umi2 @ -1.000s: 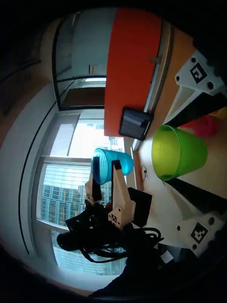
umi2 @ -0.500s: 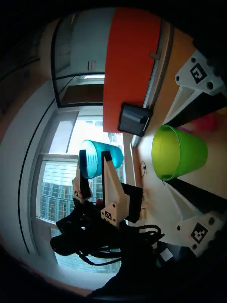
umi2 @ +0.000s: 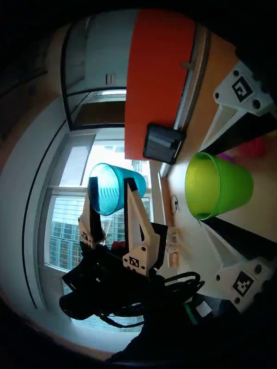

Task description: Pour water

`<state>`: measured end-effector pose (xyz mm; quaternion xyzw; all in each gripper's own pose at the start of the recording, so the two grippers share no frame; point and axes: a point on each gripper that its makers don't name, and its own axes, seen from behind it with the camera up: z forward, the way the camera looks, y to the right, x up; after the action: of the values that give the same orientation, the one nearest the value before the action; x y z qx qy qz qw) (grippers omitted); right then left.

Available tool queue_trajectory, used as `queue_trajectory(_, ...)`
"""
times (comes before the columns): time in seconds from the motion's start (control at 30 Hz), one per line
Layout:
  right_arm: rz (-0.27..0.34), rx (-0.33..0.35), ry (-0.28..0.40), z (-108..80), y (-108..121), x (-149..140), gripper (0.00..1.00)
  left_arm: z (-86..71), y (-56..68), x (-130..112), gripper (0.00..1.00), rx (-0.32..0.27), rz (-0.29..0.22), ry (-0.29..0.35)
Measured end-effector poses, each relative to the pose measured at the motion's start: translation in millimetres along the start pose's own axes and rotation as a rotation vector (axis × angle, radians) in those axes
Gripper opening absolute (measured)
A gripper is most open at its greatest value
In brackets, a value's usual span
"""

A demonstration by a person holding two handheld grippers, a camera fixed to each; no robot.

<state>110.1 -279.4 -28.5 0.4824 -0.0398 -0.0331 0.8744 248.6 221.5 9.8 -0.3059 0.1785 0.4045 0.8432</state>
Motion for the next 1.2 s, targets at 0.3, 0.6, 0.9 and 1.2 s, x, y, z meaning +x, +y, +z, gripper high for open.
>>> queue_trajectory(0.3, 0.003, 0.002, 0.002, 0.9, 0, -1, 0.92, 2.5, -4.8, 6, 0.88, -0.001, 0.083, 0.001)
queue_trajectory(0.6, 0.003, 0.013, 0.004, 3.8, -5, -1, 0.92, 4.1, -7.9, 13, 0.88, 0.003, 0.141, 0.006)
queue_trajectory(0.9, 0.0, 0.018, 0.005, 4.4, -6, 0, 0.92, 5.9, -7.9, 19, 0.88, 0.007, 0.19, 0.011)
queue_trajectory(1.2, -0.003, 0.02, 0.007, 2.5, -7, 1, 0.92, 5.6, -8.5, 20, 0.88, 0.005, 0.228, 0.012)
